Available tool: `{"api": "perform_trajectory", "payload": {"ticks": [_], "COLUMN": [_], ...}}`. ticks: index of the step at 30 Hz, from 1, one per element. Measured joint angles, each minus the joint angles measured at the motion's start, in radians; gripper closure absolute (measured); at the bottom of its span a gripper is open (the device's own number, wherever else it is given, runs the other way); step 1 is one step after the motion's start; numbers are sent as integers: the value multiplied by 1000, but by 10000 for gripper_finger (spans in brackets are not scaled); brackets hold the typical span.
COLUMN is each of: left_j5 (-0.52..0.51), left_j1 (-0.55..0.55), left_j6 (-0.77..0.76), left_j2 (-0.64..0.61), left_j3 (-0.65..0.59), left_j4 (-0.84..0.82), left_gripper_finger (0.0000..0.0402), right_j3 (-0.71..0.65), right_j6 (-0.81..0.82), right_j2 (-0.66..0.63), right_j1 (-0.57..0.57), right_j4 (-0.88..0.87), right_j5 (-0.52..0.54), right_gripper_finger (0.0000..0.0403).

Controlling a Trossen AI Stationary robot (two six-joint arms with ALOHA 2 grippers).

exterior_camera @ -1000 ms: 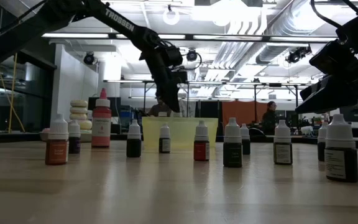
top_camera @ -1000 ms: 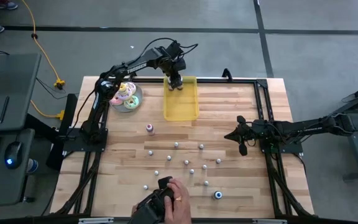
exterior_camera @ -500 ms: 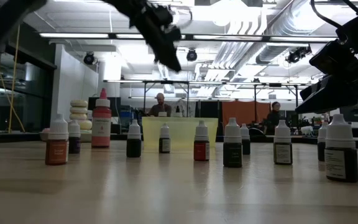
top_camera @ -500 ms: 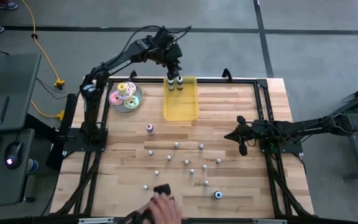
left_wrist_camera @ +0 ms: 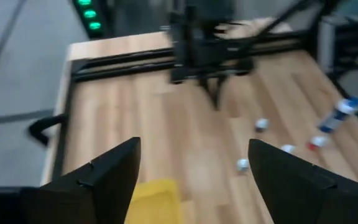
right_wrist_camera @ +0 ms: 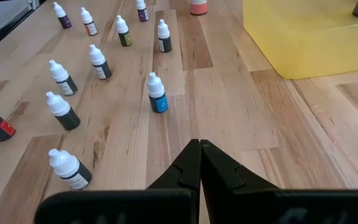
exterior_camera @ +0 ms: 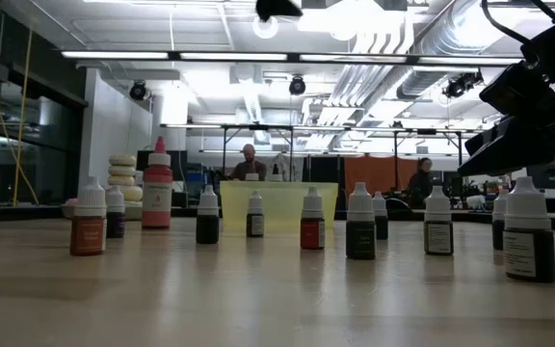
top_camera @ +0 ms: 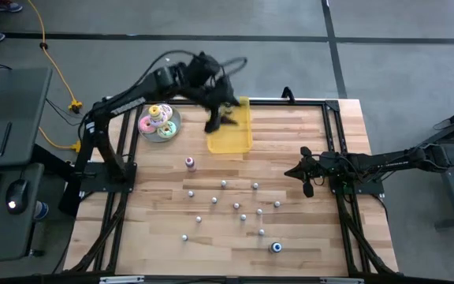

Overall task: Pick & Place food coloring
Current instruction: Put the large blue food coloring bottle into the yellow bin

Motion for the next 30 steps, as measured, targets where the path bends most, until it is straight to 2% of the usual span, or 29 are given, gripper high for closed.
{"api": "perform_trajectory", "payload": {"ticks": [8,15,23,30], "left_j5": [-119,-129,-138,-148], "left_j1": [-252,-432,-562,-625], "left_j6": [-1,-34,-66,-75], "left_j2": [25,83,164,257], "left_j3": [0,-1,-2,-3], "left_j4": [-13,-4,34,146], "left_gripper_finger": [108,108,108,108], "right_j3": [0,0,0,0], "right_j6": [0,0,0,0], "right_j2": [0,0,0,0], "right_j1": [0,0,0,0], "right_j4": [0,0,0,0], "right_j5": [0,0,0,0], "right_gripper_finger": [402,402,402,402]}}
